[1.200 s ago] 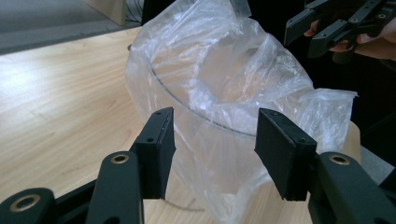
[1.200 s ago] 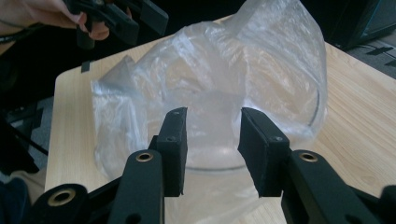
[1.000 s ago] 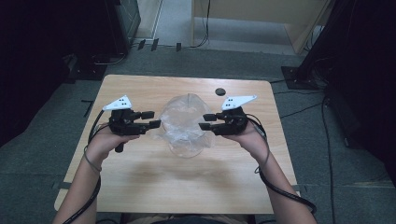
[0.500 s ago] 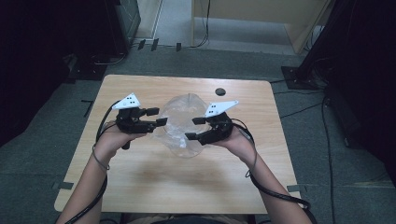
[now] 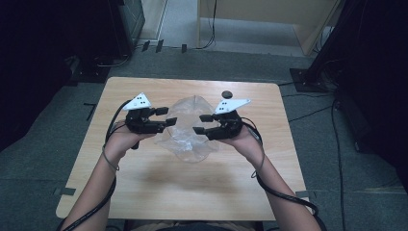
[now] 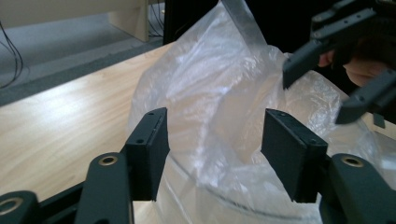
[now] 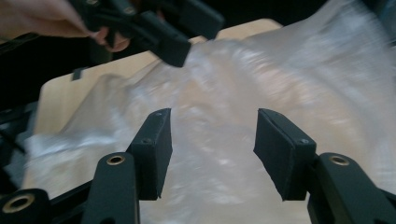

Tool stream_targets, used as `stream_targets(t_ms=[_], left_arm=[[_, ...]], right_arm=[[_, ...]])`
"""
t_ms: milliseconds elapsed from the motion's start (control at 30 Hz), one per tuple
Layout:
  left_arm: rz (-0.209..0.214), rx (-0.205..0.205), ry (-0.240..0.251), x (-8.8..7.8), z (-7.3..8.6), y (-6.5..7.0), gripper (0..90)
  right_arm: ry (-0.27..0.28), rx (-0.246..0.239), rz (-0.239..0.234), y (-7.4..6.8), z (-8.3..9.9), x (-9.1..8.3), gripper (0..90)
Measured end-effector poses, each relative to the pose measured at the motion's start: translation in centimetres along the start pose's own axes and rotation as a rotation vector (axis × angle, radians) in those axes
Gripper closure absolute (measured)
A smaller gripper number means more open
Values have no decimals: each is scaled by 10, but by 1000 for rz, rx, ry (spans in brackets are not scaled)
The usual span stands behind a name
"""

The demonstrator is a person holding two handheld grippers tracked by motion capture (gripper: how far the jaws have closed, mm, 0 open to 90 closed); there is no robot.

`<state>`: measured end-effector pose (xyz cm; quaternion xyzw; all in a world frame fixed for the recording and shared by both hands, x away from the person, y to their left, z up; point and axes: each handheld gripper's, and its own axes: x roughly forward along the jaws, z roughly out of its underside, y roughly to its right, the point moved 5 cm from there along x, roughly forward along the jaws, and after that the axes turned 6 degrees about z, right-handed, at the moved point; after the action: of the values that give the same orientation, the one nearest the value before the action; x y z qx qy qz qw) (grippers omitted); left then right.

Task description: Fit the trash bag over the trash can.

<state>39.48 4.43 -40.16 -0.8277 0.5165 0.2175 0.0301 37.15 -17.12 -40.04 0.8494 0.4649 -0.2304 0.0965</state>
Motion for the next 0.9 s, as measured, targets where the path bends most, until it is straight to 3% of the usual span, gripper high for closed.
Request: stream_targets(t_ms=[133, 200, 367, 500, 633, 767, 900], left_arm=[[12, 29, -11, 3, -4, 0, 442], [18, 30, -21, 6, -3, -2, 442], [-22, 25, -35, 12, 4, -12, 403], [-19, 14, -34, 17, 7, -16, 397], [-20, 14, -30, 20, 8, -19, 397], [-6, 7, -31, 23, 10, -21, 395], [9, 3, -50, 29, 14, -21, 395]], right_arm=[[25, -1, 36, 14, -7, 0, 448], [10, -4, 45, 21, -7, 3, 430], [1, -8, 72, 32, -2, 12, 352], [-7, -22, 106, 42, 0, 17, 326], [3, -16, 103, 47, 0, 20, 325], [9, -27, 137, 52, -1, 18, 310], [-18, -8, 115, 52, 5, 23, 310]])
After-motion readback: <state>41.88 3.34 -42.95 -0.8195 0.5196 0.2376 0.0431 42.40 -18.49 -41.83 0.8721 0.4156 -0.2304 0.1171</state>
